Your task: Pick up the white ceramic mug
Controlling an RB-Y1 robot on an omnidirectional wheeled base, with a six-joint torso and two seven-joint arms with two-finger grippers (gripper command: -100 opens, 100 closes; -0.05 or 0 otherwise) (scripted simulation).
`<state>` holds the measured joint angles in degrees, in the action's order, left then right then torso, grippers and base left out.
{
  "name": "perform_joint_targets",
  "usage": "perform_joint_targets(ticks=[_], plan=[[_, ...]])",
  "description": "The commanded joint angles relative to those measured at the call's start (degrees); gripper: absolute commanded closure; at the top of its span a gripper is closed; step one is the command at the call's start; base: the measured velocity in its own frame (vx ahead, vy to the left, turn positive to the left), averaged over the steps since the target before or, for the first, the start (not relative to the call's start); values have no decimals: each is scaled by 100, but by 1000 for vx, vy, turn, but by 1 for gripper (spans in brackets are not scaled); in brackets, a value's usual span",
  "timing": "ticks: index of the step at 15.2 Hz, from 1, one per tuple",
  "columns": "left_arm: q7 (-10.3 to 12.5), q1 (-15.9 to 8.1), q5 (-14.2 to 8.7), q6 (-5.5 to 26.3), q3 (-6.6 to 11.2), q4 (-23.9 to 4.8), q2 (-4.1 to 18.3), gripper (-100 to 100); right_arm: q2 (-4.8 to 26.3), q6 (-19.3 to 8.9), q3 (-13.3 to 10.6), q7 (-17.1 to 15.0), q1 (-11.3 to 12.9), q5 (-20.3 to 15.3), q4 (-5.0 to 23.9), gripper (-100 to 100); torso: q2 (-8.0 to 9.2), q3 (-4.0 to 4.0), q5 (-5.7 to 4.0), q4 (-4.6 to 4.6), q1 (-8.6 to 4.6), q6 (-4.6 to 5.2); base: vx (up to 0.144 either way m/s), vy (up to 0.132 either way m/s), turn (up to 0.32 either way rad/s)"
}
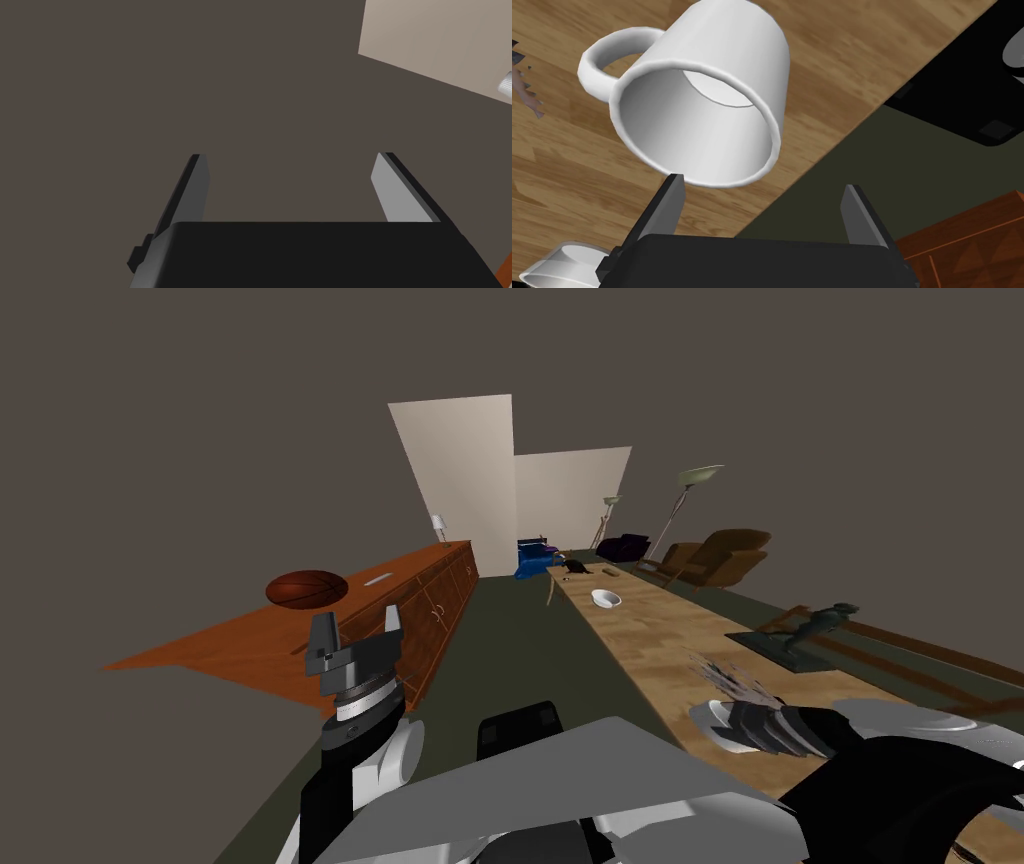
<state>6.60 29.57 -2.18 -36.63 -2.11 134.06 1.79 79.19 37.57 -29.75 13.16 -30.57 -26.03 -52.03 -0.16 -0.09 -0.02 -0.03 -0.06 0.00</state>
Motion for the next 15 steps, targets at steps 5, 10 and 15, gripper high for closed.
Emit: perform_joint_targets(ticks=[5,10,15], plan=[[0,0,0,0,0,0,0,0,-130,122,-507,84,-120,-217,352,-100,-7,-4,-1,-1,-2,0,56,-30,116],[0,1,0,0,0,0,0,0,-384,109,-654,167,-152,-289,520,-100,-1,-1,0,0,3,1,43,-28,82],[0,0,0,0,0,0,0,0,-527,21,-670,187,-118,-320,562,100,20,11,0,5,3,2,-5,-24,46]])
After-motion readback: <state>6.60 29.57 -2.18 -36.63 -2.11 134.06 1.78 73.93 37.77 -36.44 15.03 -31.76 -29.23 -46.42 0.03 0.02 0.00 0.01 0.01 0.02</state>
